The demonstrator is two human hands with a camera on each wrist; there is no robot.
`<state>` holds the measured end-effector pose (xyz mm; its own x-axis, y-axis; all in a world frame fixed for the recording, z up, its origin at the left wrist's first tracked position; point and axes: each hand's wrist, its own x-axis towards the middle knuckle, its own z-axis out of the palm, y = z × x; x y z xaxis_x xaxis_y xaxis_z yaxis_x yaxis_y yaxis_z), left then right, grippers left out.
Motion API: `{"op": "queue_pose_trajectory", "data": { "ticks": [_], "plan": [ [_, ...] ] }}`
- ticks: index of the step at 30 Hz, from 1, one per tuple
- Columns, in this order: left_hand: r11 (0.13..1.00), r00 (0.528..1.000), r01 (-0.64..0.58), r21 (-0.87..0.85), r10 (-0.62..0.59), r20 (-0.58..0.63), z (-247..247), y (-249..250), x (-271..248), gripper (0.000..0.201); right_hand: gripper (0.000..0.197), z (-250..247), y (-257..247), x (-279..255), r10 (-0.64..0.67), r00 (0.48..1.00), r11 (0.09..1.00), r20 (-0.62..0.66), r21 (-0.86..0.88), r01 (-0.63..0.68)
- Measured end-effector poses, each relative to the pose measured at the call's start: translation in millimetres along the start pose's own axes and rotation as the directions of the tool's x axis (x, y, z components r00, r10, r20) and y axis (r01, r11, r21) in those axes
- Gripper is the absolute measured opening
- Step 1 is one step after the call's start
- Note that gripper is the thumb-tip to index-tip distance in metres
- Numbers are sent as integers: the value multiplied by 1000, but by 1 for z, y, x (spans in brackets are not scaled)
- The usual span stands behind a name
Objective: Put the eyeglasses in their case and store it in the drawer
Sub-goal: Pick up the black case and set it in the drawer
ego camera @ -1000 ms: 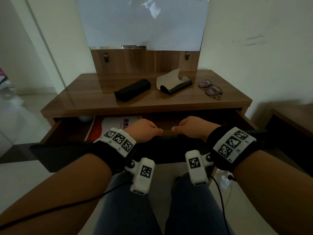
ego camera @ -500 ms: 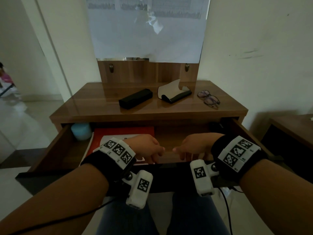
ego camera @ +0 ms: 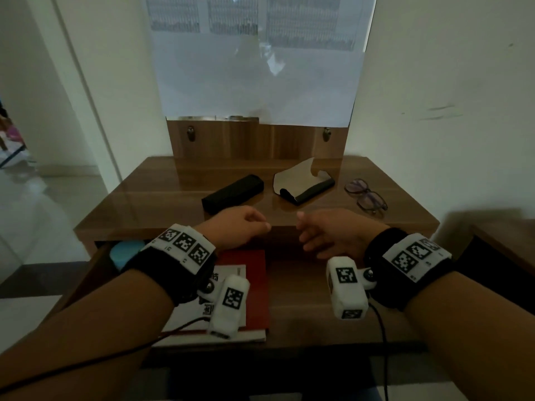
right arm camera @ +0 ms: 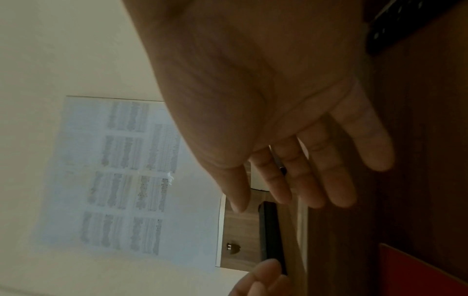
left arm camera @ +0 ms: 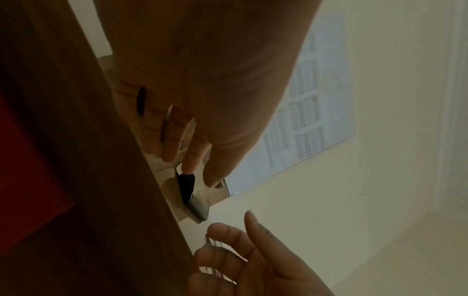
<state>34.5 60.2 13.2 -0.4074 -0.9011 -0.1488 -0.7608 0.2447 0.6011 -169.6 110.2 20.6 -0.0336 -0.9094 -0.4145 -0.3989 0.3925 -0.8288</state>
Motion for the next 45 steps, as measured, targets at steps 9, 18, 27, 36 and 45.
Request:
{"op": "queue_pose_trajectory", "data": {
  "ticks": [9,18,27,36,45],
  "plan": [
    [992,982,128,1,-127,-141,-41,-11,76,60,29,-23,-27,63,27,998,951,-54,309,-9],
    [944,947,296,144,-270,-172,-42,-36,117,80,28,-30,-26,97,91,994,926,-59,371,-63],
    [960,953,271,77,-256,-159,-40,-46,128,69,23,-27,-27,110,89,994,957,-69,284,-65],
    [989,951,143,-41,-149,-269,-43,-47,113,67,25,-23,-29,104,84,994,966,-73,252,-63],
    [987,969,-159,-12,153,-192,-39,-13,83,66,49,-22,-36,84,-16,1000,909,-8,417,18]
  ]
}}
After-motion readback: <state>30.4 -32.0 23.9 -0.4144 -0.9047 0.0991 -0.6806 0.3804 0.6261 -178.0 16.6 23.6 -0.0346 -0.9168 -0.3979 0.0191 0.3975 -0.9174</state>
